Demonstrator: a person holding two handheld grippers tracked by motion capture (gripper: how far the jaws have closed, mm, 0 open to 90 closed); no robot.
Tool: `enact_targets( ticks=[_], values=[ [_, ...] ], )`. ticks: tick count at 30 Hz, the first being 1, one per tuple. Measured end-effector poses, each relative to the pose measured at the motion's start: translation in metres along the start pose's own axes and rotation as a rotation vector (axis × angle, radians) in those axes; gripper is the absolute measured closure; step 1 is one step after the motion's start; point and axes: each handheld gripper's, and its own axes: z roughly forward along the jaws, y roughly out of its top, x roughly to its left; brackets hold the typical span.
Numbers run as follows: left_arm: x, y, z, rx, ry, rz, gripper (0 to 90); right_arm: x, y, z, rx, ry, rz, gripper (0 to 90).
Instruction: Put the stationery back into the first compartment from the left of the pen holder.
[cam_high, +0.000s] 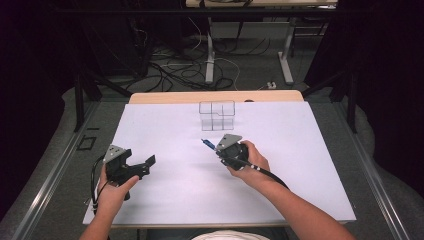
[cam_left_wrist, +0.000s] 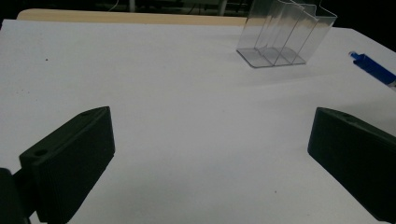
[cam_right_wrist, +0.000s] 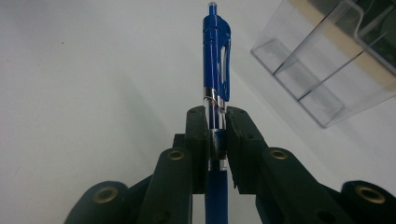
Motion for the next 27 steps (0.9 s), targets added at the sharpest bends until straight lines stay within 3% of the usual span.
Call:
enact_targets(
  ticks=[5, 7, 10, 14, 16, 20, 21, 24, 25, 27],
  values=[
    [0.0, 0.0, 0.0, -0.001, -0.001, 0.0, 0.5, 0.002, 0.002, -0.009, -0.066, -0.053, -0.048, 79.5],
    [0.0, 0.0, 0.0, -0.001, -0.002, -0.001, 0.6, 0.005, 0.002, -0.013, -0.092, -0.092, -0.091, 79.5],
    [0.0, 0.0, 0.001, -0.003, -0.001, -0.001, 0.6, 0.009, 0.003, -0.018, -0.122, -0.153, -0.192, 79.5],
    [-0.001, 0.0, 0.001, -0.007, -0.002, -0.005, 0.5, 0.014, 0.003, -0.024, -0.142, -0.223, -0.292, 79.5],
    [-0.001, 0.0, 0.001, -0.011, 0.0, -0.002, 0.7, 0.015, 0.003, -0.026, -0.146, -0.264, -0.374, 79.5],
    [-0.002, 0.0, 0.002, -0.007, 0.002, 0.017, 1.1, 0.02, 0.003, -0.03, -0.156, -0.312, -0.49, 79.6],
    [-0.003, 0.0, 0.002, -0.004, 0.003, 0.021, 1.2, 0.02, 0.004, -0.032, -0.151, -0.334, -0.553, 79.6],
    [-0.003, 0.001, 0.002, 0.0, 0.007, 0.028, 1.6, 0.02, 0.004, -0.035, -0.169, -0.363, -0.647, 79.5],
    [-0.003, 0.001, 0.002, 0.0, 0.009, 0.029, 1.7, 0.021, 0.005, -0.036, -0.159, -0.373, -0.656, 79.6],
    [-0.003, 0.001, 0.002, -0.002, 0.013, 0.03, 1.8, 0.02, 0.005, -0.038, -0.154, -0.389, -0.717, 79.6]
  ],
)
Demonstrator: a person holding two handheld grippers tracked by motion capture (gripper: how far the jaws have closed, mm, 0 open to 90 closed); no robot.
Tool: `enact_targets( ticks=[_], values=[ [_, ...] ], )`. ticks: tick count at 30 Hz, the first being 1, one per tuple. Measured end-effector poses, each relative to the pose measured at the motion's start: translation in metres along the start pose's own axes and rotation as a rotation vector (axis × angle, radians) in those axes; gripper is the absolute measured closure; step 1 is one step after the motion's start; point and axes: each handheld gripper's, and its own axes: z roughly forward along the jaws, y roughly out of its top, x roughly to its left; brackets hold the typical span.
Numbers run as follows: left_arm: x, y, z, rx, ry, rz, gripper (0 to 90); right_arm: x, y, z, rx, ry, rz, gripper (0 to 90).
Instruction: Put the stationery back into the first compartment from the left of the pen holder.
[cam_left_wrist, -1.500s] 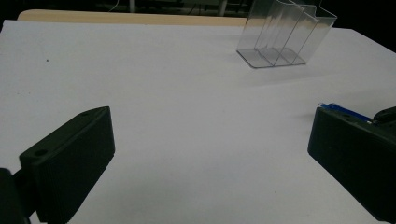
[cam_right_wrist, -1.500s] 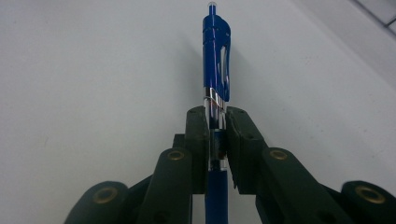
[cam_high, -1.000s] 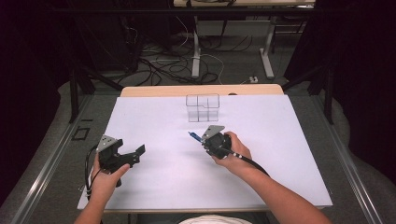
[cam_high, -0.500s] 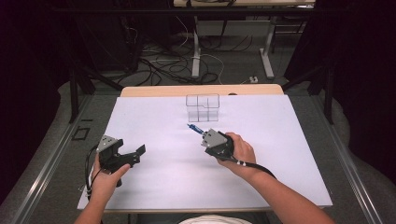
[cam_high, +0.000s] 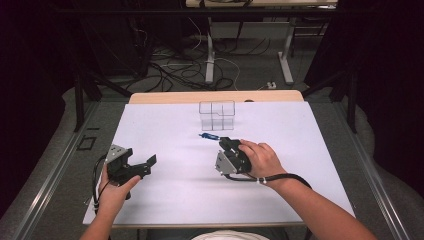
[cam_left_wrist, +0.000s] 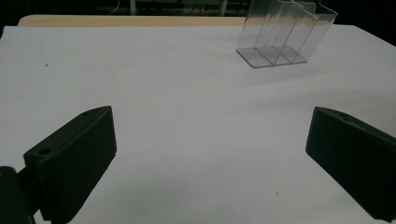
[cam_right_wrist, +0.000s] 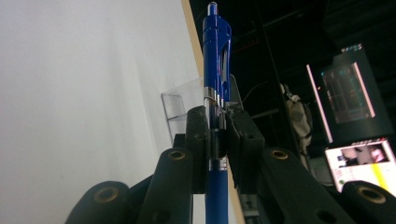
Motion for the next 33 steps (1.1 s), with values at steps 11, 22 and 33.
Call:
enact_targets(
  ticks=[11, 22, 33],
  values=[
    [-0.005, 0.01, 0.0, -0.006, 0.036, 0.036, 6.6, -0.001, -0.002, -0.004, -0.032, -0.044, -0.287, 79.5],
    [-0.017, 0.02, 0.003, 0.06, 0.005, 0.147, 19.5, 0.011, 0.001, -0.006, -0.033, -0.01, -0.532, 79.6],
    [-0.044, 0.046, 0.006, 0.117, -0.073, 0.337, 27.4, 0.011, 0.004, -0.006, -0.026, 0.005, -0.613, 79.6]
  ],
)
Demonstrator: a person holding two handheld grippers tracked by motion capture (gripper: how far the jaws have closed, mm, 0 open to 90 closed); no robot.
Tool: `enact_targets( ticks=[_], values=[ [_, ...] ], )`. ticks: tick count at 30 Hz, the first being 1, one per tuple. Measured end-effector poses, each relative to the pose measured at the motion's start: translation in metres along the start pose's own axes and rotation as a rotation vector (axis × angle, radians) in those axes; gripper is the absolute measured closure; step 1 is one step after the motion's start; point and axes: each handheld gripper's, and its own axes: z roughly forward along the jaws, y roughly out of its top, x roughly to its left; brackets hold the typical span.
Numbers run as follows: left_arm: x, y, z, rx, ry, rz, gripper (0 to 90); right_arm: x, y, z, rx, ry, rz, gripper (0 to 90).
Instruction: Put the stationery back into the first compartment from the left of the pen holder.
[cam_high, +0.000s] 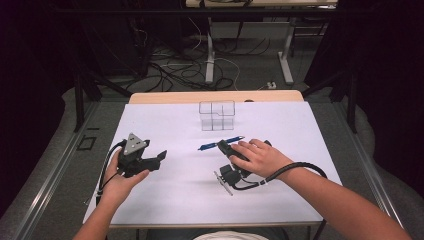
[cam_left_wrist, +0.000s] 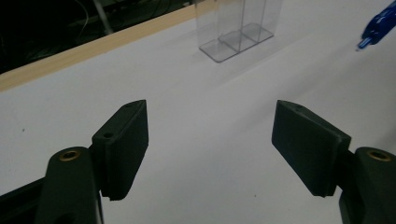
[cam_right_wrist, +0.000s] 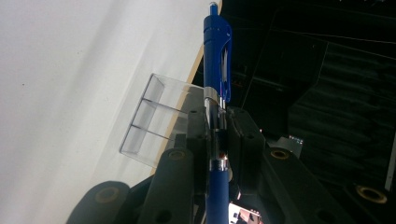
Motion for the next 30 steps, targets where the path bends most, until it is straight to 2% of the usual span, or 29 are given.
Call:
enact_targets(
  ticks=[4, 7, 8, 11, 14, 18, 23, 24, 26, 28, 29, 30],
  values=[
    [-0.008, 0.014, 0.0, 0.037, -0.02, 0.08, 27.4, -0.001, 0.0, 0.0, 0.006, 0.003, -0.019, 79.5],
    [-0.013, 0.023, 0.001, 0.059, -0.029, 0.121, 27.4, -0.001, -0.001, 0.0, 0.01, 0.0, -0.016, 79.5],
    [-0.014, 0.026, 0.001, 0.051, -0.033, 0.129, 27.3, -0.002, -0.001, 0.0, 0.005, -0.007, -0.029, 79.5],
    [-0.018, 0.035, 0.002, 0.061, -0.048, 0.161, 27.4, -0.003, 0.0, -0.001, 0.002, -0.01, -0.027, 79.5],
    [-0.023, 0.044, 0.002, 0.074, -0.053, 0.2, 27.5, -0.003, 0.001, -0.002, 0.009, 0.004, -0.026, 79.5],
    [-0.032, 0.055, 0.004, 0.093, -0.096, 0.229, 31.3, -0.003, 0.001, -0.002, 0.002, -0.002, -0.037, 79.5],
    [-0.045, 0.065, 0.01, 0.138, -0.147, 0.296, 38.0, -0.002, 0.002, -0.001, 0.003, 0.001, -0.029, 79.5],
    [-0.048, 0.066, 0.012, 0.139, -0.152, 0.299, 39.1, -0.001, 0.003, -0.002, 0.004, 0.008, -0.032, 79.5],
    [-0.053, 0.068, 0.015, 0.162, -0.164, 0.334, 41.9, -0.002, 0.004, -0.001, -0.002, 0.008, -0.052, 79.5],
    [-0.059, 0.07, 0.02, 0.186, -0.165, 0.38, 42.6, 0.0, 0.005, 0.0, -0.012, 0.008, -0.037, 79.5],
    [-0.061, 0.07, 0.022, 0.188, -0.168, 0.383, 43.7, 0.0, 0.006, -0.001, -0.009, 0.01, -0.051, 79.5],
    [-0.063, 0.07, 0.024, 0.201, -0.175, 0.4, 44.3, 0.001, 0.006, 0.0, -0.011, 0.009, -0.035, 79.5]
  ],
)
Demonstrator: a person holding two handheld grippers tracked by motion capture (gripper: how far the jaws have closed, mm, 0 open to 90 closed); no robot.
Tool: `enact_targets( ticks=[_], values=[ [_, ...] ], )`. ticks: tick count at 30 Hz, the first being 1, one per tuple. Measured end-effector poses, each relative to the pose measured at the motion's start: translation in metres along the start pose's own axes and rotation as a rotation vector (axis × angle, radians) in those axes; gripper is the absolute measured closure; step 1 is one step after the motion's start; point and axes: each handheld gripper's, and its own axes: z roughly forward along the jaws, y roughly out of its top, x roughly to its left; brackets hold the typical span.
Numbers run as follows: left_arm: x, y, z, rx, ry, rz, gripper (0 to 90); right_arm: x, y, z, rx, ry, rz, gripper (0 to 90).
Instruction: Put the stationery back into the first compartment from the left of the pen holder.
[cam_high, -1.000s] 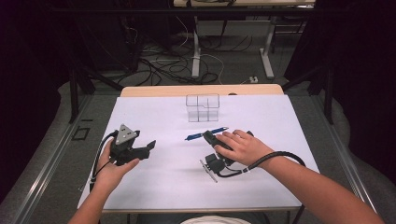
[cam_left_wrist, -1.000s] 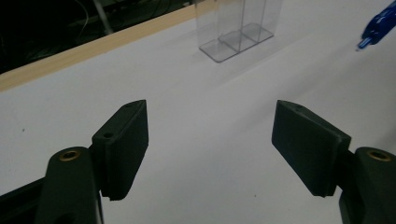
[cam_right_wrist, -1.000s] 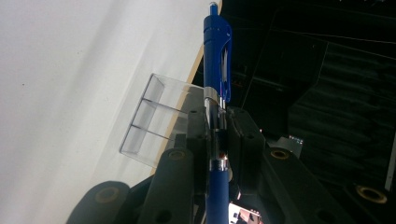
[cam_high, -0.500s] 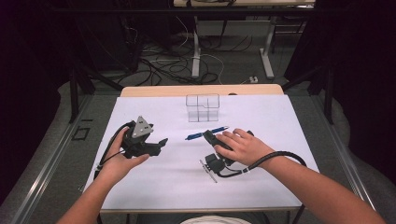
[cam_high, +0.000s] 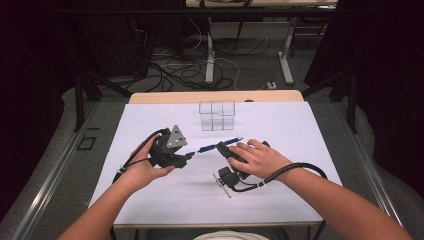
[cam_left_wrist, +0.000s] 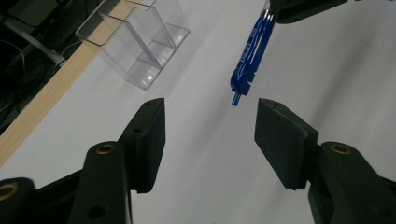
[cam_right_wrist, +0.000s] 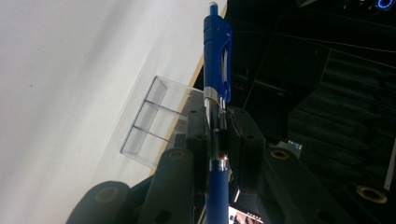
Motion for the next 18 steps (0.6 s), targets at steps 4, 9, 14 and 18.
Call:
enact_targets(
  ticks=[4, 9, 14, 18],
  values=[
    [-0.007, 0.007, 0.008, 0.013, 0.001, 0.049, 47.6, 0.0, 0.001, 0.0, 0.012, 0.015, -0.007, 79.5],
    [-0.011, 0.014, 0.014, 0.046, -0.004, 0.097, 51.0, 0.0, 0.002, 0.001, -0.004, 0.013, -0.023, 79.5],
    [-0.016, 0.019, 0.019, 0.062, -0.012, 0.114, 53.8, 0.0, 0.005, 0.001, -0.013, 0.013, -0.035, 79.5],
    [-0.018, 0.024, 0.023, 0.093, -0.001, 0.154, 56.2, -0.001, 0.007, 0.001, -0.007, 0.011, -0.03, 79.5]
  ],
)
